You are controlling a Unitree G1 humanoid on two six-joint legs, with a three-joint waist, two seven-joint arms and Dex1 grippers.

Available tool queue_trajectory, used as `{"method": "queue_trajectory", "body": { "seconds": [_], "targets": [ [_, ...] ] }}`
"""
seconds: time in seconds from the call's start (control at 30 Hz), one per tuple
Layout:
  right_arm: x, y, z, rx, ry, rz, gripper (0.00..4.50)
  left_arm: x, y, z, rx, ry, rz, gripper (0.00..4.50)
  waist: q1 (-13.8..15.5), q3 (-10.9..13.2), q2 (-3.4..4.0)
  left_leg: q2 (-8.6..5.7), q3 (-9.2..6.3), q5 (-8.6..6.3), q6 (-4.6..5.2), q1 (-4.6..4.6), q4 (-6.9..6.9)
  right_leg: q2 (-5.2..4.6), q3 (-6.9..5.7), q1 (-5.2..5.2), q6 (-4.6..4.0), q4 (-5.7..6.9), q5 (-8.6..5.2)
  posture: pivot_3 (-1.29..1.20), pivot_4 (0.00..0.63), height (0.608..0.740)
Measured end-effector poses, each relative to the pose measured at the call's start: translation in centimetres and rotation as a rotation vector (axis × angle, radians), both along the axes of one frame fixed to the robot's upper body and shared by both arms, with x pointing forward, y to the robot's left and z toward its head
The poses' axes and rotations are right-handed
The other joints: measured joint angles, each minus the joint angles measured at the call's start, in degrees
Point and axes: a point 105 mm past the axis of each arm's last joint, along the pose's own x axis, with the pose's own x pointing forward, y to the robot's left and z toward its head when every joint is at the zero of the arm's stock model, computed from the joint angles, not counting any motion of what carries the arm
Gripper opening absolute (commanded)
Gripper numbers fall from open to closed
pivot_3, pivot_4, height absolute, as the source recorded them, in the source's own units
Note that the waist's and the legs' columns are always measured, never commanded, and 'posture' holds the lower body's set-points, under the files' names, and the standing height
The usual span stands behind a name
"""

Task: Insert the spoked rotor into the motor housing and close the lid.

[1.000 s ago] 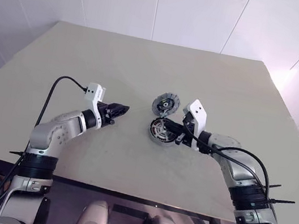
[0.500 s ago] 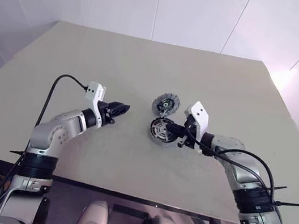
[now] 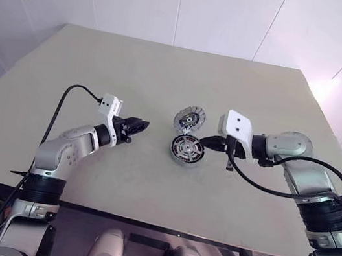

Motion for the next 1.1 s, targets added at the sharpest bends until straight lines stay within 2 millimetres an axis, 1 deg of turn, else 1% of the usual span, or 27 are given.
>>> {"method": "queue_trajectory", "body": {
  "seconds": [0.07,0.13,0.17,0.23,0.43,0.57,0.8,0.93,1.1],
  "targets": [
    [-0.8,0.3,-0.9,-0.089,0.022,0.1,0.0,0.2,0.2,-0.2,0.002,0.007,0.007,2.02,0.0,0.0,0.0,0.01,0.0,-0.02,0.04,-0.02,0.09,0.0,0.0,-0.01,0.0,0.05,0.0,0.0,0.0,0.74],
    [-1.0,0.3,-1.3,-0.167,0.026,0.191,0.0,0.2,0.3,-0.4,0.006,0.012,0.011,2.02,-0.1,0.0,0.0,0.01,0.0,-0.04,0.07,-0.02,0.18,0.0,0.0,0.0,-0.01,0.1,0.01,0.0,0.0,0.74],
    [-0.7,0.2,-1.3,-0.2,0.019,0.219,0.2,0.3,0.3,-0.4,0.008,0.011,0.01,2.05,-0.1,0.0,0.0,0.01,0.0,-0.04,0.08,-0.02,0.2,0.0,0.0,0.01,-0.01,0.12,0.01,0.0,0.0,0.74],
    [-0.2,0.0,-1.3,-0.25,0.004,0.255,0.6,0.3,0.3,-0.3,0.014,0.006,0.009,2.07,-0.1,0.0,0.0,0.01,-0.01,-0.03,0.08,-0.01,0.21,-0.01,0.0,0.01,-0.02,0.15,0.01,0.0,0.0,0.74],
    [1.8,0.1,-1.9,-0.315,-0.062,0.274,2.57,-0.4,0.3,-0.2,0.054,-0.016,-0.025,2.07,-0.1,0.0,0.0,0.01,0.0,-0.01,0.08,-0.12,0.21,-0.01,-0.01,-0.1,-0.04,0.19,0.01,0.0,0.0,0.74],
    [2.5,0.0,-2.6,-0.348,-0.09,0.278,2.57,-1.0,-0.1,-0.4,0.078,-0.018,-0.055,2.07,0.0,0.0,0.0,0.01,0.0,-0.02,0.09,-0.13,0.22,-0.01,-0.01,-0.09,-0.05,0.18,0.0,0.0,0.0,0.74],
    [1.9,0.4,-2.9,-0.362,-0.094,0.325,2.57,-1.1,-0.1,-0.5,0.097,-0.025,-0.06,2.07,0.0,0.0,0.0,0.02,0.0,-0.02,0.12,-0.1,0.25,-0.01,-0.02,-0.08,-0.05,0.23,0.01,0.0,0.0,0.74],
    [1.8,0.2,-2.7,-0.407,-0.137,0.353,2.57,-1.1,-0.2,-0.4,0.096,-0.029,-0.059,2.07,0.0,0.0,0.0,0.02,0.0,-0.01,0.13,-0.09,0.26,-0.01,-0.02,-0.09,-0.05,0.28,0.0,0.0,0.0,0.74],
    [1.5,0.5,-2.6,-0.444,-0.168,0.394,2.57,-1.1,-0.5,-0.4,0.085,-0.032,-0.061,2.07,-0.1,0.0,0.0,0.02,0.0,0.0,0.16,-0.06,0.27,-0.01,-0.01,-0.08,-0.05,0.33,0.0,0.0,0.0,0.74]
  ]
}}
